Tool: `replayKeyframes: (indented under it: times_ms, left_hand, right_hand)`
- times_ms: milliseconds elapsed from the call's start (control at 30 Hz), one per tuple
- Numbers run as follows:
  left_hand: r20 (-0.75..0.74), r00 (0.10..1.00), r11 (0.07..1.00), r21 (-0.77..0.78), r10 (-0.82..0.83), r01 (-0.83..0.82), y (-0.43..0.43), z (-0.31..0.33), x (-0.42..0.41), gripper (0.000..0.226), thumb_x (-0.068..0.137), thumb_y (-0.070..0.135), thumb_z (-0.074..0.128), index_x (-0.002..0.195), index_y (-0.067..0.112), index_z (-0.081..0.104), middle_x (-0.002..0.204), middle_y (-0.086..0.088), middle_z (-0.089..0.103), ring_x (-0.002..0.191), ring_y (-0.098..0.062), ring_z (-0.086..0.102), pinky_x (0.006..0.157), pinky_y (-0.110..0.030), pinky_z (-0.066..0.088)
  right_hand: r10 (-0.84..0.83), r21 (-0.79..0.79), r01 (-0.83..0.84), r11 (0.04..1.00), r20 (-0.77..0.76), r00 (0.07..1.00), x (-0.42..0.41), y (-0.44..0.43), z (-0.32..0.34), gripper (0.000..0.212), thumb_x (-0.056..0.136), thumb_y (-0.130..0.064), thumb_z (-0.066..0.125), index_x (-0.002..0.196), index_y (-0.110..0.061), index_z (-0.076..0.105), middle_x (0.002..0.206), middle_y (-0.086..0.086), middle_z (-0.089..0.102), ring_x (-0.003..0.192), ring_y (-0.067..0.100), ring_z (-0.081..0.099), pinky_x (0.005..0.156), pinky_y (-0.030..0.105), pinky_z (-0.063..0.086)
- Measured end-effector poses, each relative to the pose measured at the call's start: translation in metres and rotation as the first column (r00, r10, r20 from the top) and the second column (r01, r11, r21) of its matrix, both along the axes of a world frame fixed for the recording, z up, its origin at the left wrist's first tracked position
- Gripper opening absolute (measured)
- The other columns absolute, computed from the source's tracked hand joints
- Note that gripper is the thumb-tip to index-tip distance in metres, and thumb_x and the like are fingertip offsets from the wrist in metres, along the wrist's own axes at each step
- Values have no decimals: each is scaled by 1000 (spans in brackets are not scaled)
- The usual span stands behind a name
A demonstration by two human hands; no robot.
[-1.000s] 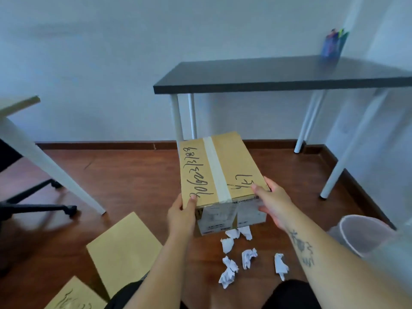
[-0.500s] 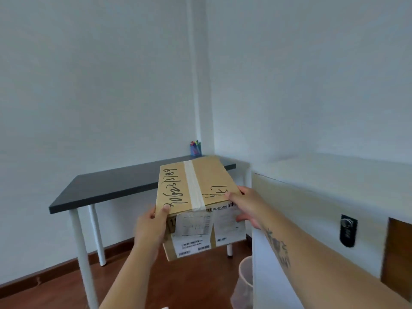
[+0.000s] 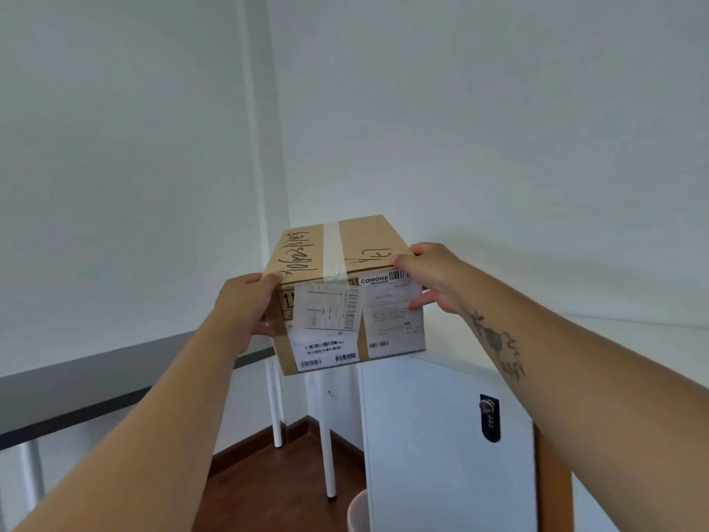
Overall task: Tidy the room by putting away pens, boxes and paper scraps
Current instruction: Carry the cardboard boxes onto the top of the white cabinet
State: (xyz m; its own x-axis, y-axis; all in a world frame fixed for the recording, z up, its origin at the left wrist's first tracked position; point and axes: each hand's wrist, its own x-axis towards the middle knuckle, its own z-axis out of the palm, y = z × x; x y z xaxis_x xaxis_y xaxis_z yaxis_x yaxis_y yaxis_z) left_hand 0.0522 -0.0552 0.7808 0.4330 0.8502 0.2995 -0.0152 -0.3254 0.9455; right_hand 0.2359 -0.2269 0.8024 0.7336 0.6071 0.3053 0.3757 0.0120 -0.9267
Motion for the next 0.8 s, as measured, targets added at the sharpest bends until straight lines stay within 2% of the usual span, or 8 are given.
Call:
replayKeyframes:
  times_ms: [133, 267, 333, 400, 500, 600, 700, 800]
  left_hand:
    - [-25, 994, 994, -27, -108, 107, -20, 2, 54, 18, 97, 31, 54, 94, 16, 64, 94, -13, 71, 88, -34, 69, 69, -55, 61]
    - [-23, 984, 983, -49, -176, 175, -37, -22, 113, 26, 93, 31, 48, 95, 10, 63, 87, -16, 66, 73, -33, 62, 64, -48, 60]
    - [-32, 991, 991, 18, -129, 130, -34, -26, 140, 40, 84, 45, 39, 100, 17, 64, 88, -13, 67, 72, -33, 61, 63, -43, 55]
    - [-61, 991, 990, 62, -119, 123, -25, -22, 158, 48, 75, 45, 35, 104, 17, 60, 82, -9, 61, 66, -33, 56, 54, -38, 49]
    - [-113, 985, 982, 124, -131, 145, -17, -16, 177, 37, 79, 43, 31, 90, 15, 53, 73, -9, 54, 57, -28, 51, 51, -36, 44]
    - [-109, 990, 958, 260, -93, 119, -10, -21, 194, 41, 89, 49, 27, 98, 23, 58, 97, -8, 65, 90, -33, 61, 83, -45, 50]
    - [-61, 986, 947, 274, -156, 167, 4, -25, 218, 39, 97, 46, 29, 110, 24, 58, 107, 0, 62, 101, -27, 55, 92, -43, 45]
    - [-6, 980, 951, 239, -200, 196, 21, -29, 242, 30, 96, 44, 33, 106, 29, 56, 106, 0, 61, 101, -27, 55, 96, -46, 47]
  right_hand:
    - [-122, -56, 123, 991, 23, 992, 25, -48, 3, 37, 95, -28, 60, 124, -8, 54, 116, 10, 65, 102, 28, 64, 75, 47, 61]
    - [-192, -178, 202, 963, 72, 979, 49, -92, -6, 47, 90, -32, 66, 128, -8, 54, 123, 11, 62, 111, 32, 61, 66, 42, 63]
    - [-204, -210, 229, 951, 134, 970, 58, -104, -16, 41, 89, -30, 67, 125, -13, 58, 124, 7, 62, 110, 27, 61, 68, 39, 63]
    - [-236, -173, 272, 947, 202, 951, 63, -108, -25, 45, 90, -29, 67, 132, -17, 55, 125, 2, 57, 107, 22, 60, 69, 37, 63]
    - [-309, -136, 397, 908, 423, 852, 69, -105, -34, 50, 94, -32, 62, 139, -14, 48, 120, 1, 54, 104, 19, 57, 77, 27, 54]
    - [-298, -115, 409, 905, 516, 803, 78, -97, -44, 48, 94, -42, 59, 136, -21, 47, 133, -1, 55, 112, 15, 53, 89, 26, 39]
    - [-346, -23, 402, 915, 465, 815, 88, -76, -61, 48, 88, -53, 61, 126, -31, 41, 126, -4, 55, 114, 17, 56, 95, 36, 48]
    - [-415, 93, 423, 901, 463, 783, 102, -55, -74, 49, 83, -57, 62, 120, -38, 36, 126, -4, 52, 118, 16, 53, 101, 42, 47]
